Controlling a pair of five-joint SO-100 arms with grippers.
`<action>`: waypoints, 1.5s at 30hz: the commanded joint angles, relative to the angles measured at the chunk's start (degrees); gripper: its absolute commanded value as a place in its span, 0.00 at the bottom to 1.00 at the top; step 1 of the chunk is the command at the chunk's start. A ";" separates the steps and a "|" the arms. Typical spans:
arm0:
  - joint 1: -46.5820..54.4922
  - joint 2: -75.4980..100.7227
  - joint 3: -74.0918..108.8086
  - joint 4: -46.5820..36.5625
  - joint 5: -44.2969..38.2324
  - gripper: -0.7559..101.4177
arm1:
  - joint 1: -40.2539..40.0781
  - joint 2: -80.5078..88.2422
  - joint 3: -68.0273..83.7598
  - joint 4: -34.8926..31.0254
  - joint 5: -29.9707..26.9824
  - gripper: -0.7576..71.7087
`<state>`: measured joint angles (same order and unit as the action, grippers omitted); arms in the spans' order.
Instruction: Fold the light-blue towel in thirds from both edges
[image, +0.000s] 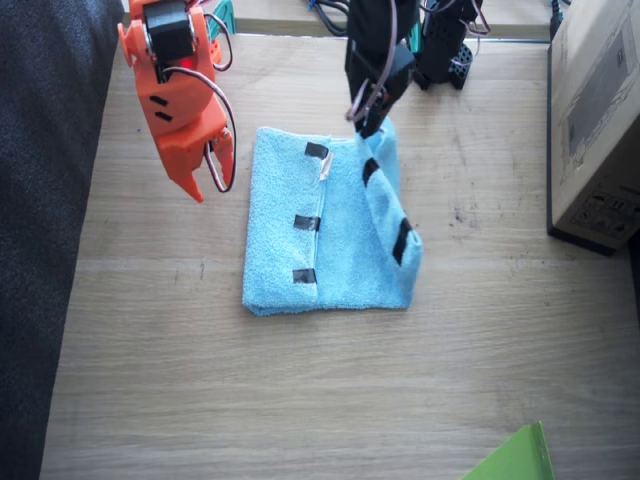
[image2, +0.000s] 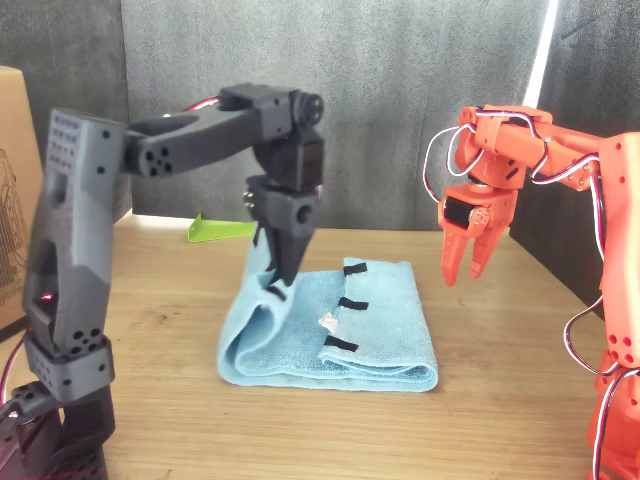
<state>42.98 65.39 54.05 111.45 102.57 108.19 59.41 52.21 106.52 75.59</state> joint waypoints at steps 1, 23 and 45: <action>-0.44 -0.18 -4.75 2.29 0.79 0.01 | 0.18 0.70 -0.53 -0.18 0.62 0.34; -5.71 -17.67 -21.97 6.33 0.70 0.01 | 0.79 0.53 -1.23 0.09 0.00 0.34; -0.62 -16.08 -32.08 6.86 3.34 0.15 | 2.02 -1.85 -3.34 0.97 0.79 0.33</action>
<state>37.18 43.51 24.08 117.51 105.73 110.04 55.90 49.92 106.44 75.59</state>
